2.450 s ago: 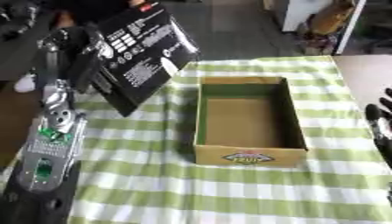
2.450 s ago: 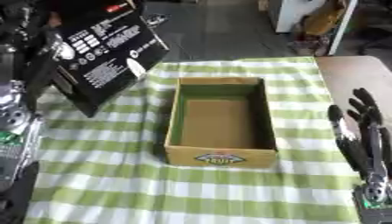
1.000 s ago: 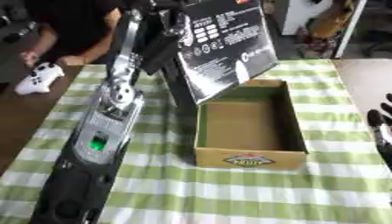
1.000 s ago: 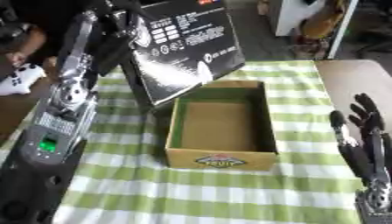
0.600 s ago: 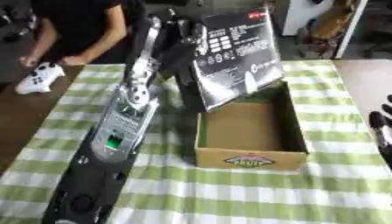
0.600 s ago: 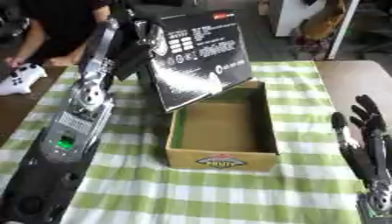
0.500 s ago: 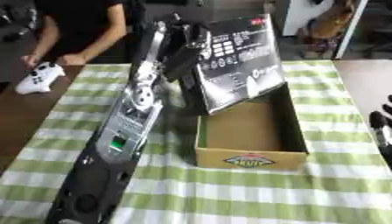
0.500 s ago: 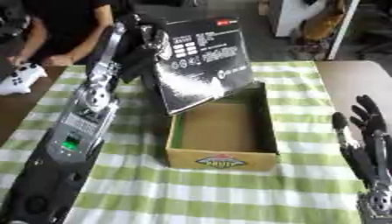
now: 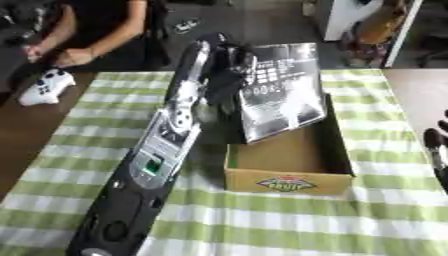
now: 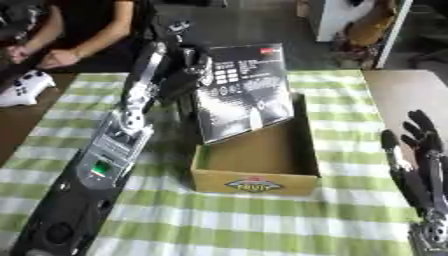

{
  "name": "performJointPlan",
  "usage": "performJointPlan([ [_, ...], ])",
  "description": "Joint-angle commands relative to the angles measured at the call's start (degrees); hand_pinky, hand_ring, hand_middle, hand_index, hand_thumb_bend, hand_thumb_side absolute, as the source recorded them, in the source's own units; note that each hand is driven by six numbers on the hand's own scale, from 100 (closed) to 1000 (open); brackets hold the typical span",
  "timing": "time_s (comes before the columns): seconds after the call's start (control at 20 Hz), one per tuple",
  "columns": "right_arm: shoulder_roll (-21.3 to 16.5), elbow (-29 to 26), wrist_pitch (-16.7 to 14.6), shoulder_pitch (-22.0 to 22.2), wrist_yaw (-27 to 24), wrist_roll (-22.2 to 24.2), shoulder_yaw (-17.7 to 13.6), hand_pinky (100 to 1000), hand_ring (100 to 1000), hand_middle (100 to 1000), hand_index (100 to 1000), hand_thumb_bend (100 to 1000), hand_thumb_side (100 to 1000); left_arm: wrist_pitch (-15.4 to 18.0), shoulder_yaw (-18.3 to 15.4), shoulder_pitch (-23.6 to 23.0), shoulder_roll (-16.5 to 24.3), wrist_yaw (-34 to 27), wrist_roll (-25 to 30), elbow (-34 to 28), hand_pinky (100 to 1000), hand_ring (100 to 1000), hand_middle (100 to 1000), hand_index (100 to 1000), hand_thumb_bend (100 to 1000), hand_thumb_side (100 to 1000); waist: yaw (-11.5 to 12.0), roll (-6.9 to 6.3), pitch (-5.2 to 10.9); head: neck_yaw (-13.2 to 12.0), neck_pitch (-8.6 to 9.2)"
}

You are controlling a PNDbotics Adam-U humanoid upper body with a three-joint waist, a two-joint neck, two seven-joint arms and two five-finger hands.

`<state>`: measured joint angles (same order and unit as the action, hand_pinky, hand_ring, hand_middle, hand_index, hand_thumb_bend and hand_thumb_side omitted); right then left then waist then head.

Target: Pick up objects on the table and place them in the box.

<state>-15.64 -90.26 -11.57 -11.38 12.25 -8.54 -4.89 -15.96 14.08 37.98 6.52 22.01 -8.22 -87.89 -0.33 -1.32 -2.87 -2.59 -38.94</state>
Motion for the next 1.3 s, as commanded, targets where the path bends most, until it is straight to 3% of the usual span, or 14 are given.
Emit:
performJointPlan([
  [0.05, -0.55, -0.47, 0.00, -0.29, -0.25, 0.20, 0.00, 896, 927, 945, 1000, 518, 711, 0.63, 0.83, 1.42, -0.14, 1.06, 0.96, -0.43, 100, 109, 418, 328, 100, 417, -0.12, 0.21, 0.54, -0.53, 0.86],
  [0.1, -0.56, -0.47, 0.00, -0.28, -0.25, 0.21, 0.00, 896, 927, 945, 1000, 518, 710, 0.87, 1.18, 1.39, -0.09, 1.52, 1.54, -0.57, 109, 198, 466, 401, 100, 340, -0.13, 0.20, 0.54, -0.53, 0.85],
  [0.15, -0.56, -0.46, 0.00, -0.27, -0.27, 0.21, -0.01, 896, 927, 945, 1000, 518, 710, 1.26, 1.60, 1.33, -0.03, 2.22, 2.54, -0.80, 122, 205, 470, 409, 100, 337, -0.13, 0.19, 0.53, -0.54, 0.83],
  [0.2, -0.56, -0.46, 0.00, -0.26, -0.28, 0.21, -0.01, 896, 927, 945, 1000, 518, 710, 1.70, 1.91, 1.30, -0.01, 3.01, 3.58, -1.03, 264, 306, 529, 486, 100, 347, -0.13, 0.18, 0.53, -0.54, 0.81],
  [0.25, -0.55, -0.46, -0.01, -0.26, -0.29, 0.22, 0.00, 896, 927, 945, 1000, 518, 710, 2.23, 2.23, 1.29, -0.04, 3.95, 4.80, -1.19, 261, 301, 526, 484, 100, 346, -0.14, 0.18, 0.53, -0.55, 0.79],
  [0.35, -0.52, -0.46, -0.04, -0.28, -0.31, 0.27, 0.03, 896, 927, 945, 1000, 518, 710, 3.39, 2.75, 1.29, -0.12, 5.86, 7.01, -1.41, 381, 460, 628, 590, 340, 408, -0.16, 0.17, 0.54, -0.61, 0.82],
  [0.45, -0.50, -0.45, -0.04, -0.26, -0.31, 0.29, 0.02, 896, 927, 945, 1000, 518, 710, 5.08, 3.21, 1.17, -0.09, 7.99, 9.22, -1.66, 561, 710, 806, 749, 677, 581, -0.15, 0.18, 0.53, -0.58, 0.83],
  [0.6, -0.53, -0.44, -0.04, -0.22, -0.34, 0.26, -0.04, 896, 927, 945, 1000, 518, 709, 7.96, 3.22, 0.94, 0.19, 12.24, 11.18, -2.69, 750, 891, 954, 849, 867, 668, -0.08, 0.16, 0.52, -0.57, 0.81],
  [0.7, -0.52, -0.43, -0.05, -0.20, -0.37, 0.28, -0.02, 896, 927, 946, 1000, 517, 709, 9.80, 3.20, 0.98, 0.45, 16.07, 11.69, -3.84, 804, 924, 982, 874, 911, 665, -0.05, 0.14, 0.53, -0.56, 0.77],
  [0.95, -0.49, -0.42, -0.08, -0.18, -0.41, 0.33, 0.01, 896, 927, 946, 1000, 517, 710, 13.79, 3.64, 1.22, 0.72, 25.50, 13.97, -5.55, 839, 942, 991, 886, 925, 676, -0.03, 0.16, 0.55, -0.61, 0.78],
  [1.3, -0.47, -0.40, -0.10, -0.13, -0.43, 0.37, -0.01, 897, 927, 946, 1000, 517, 709, 15.47, 3.66, 1.51, 0.81, 28.40, 15.59, -5.74, 846, 946, 993, 888, 914, 681, 0.02, 0.14, 0.56, -0.60, 0.73],
])
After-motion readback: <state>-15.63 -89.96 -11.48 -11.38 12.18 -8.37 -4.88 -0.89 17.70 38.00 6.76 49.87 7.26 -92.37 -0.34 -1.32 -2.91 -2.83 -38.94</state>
